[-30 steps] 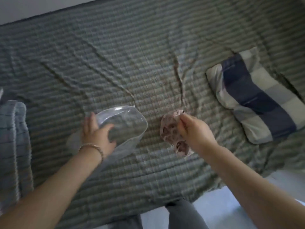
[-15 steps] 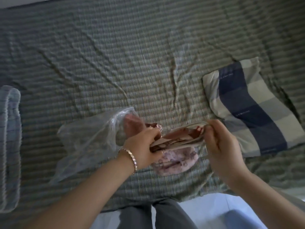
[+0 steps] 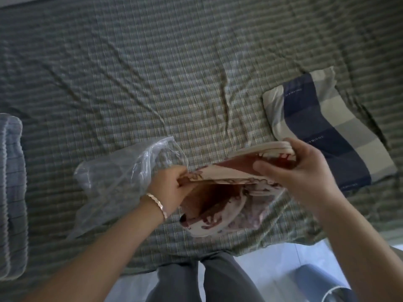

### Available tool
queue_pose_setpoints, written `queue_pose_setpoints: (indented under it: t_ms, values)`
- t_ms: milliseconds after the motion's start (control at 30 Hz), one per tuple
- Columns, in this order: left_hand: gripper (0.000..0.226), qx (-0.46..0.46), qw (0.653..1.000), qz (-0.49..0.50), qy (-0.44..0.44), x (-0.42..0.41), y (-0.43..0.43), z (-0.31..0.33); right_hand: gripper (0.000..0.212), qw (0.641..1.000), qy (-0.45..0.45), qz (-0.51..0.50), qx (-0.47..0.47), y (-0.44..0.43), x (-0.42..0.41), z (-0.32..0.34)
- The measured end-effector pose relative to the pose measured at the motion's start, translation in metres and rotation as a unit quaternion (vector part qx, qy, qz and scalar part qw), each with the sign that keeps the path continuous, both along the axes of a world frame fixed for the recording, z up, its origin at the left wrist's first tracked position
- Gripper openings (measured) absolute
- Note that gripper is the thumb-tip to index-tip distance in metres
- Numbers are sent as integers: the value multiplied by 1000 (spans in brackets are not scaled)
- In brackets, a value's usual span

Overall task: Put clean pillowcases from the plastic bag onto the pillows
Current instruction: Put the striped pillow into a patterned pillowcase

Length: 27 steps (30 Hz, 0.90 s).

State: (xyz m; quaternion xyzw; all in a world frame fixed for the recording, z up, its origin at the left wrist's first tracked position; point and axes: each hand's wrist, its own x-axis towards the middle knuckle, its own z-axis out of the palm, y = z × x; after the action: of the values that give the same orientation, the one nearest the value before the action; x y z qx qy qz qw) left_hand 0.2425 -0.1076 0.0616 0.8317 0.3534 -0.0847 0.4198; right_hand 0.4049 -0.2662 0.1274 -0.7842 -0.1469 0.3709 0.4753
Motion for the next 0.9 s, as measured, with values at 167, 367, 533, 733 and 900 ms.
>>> queue_pose_setpoints:
  t_ms: [167,367,533,733,900]
  values:
    - [25,-66,985,155,-41,6,31,9,12,923,-254,179,-228,-18,6,-22]
    - [26,-94,983,153,-47,21,57,11,23,953,41,125,-274,-15,-4,-48]
    - [17,173,968,141,-115,23,25,-6,45,963,258,-79,-16,-6,-25,-41]
    - [33,-225,968,-25,-110,9,-46,-2,34,886,365,-263,114,-2,-45,-44]
    - [24,-175,978,-52,-106,-2,-65,-13,31,849,405,-309,141,-11,-43,-46]
